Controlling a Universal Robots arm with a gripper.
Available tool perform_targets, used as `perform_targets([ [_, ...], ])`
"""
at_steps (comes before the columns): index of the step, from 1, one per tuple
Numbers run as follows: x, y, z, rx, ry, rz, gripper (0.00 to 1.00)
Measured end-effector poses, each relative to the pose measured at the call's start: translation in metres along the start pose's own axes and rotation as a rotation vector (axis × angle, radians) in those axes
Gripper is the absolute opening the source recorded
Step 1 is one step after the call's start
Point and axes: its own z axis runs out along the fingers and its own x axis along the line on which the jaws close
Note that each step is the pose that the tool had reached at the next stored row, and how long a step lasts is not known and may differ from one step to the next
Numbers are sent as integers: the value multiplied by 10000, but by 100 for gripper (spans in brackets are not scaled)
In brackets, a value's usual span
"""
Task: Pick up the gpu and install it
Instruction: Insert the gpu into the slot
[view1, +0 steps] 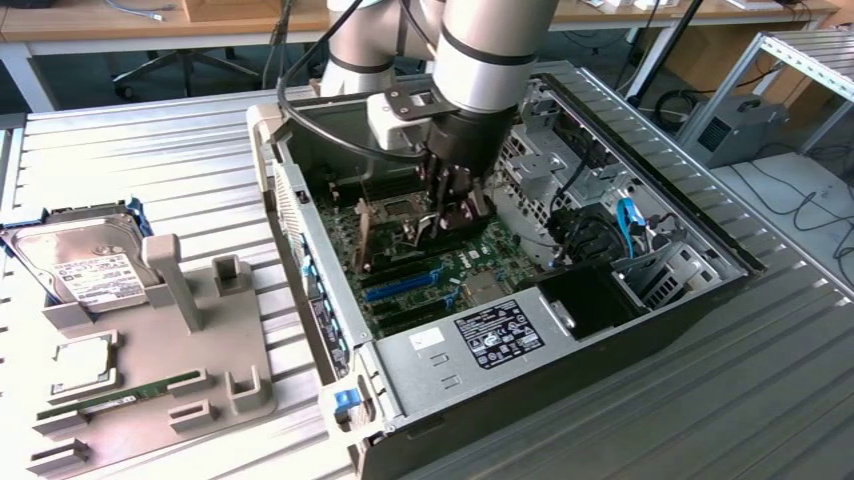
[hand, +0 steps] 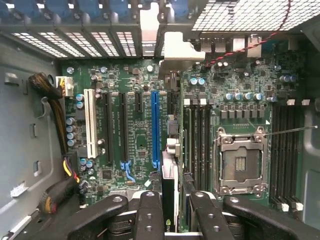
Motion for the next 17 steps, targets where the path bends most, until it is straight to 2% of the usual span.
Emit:
perform_targets([
  [8, 92, 8, 8, 0, 0, 1, 26],
  [17, 120, 51, 22, 1, -1, -1, 26],
])
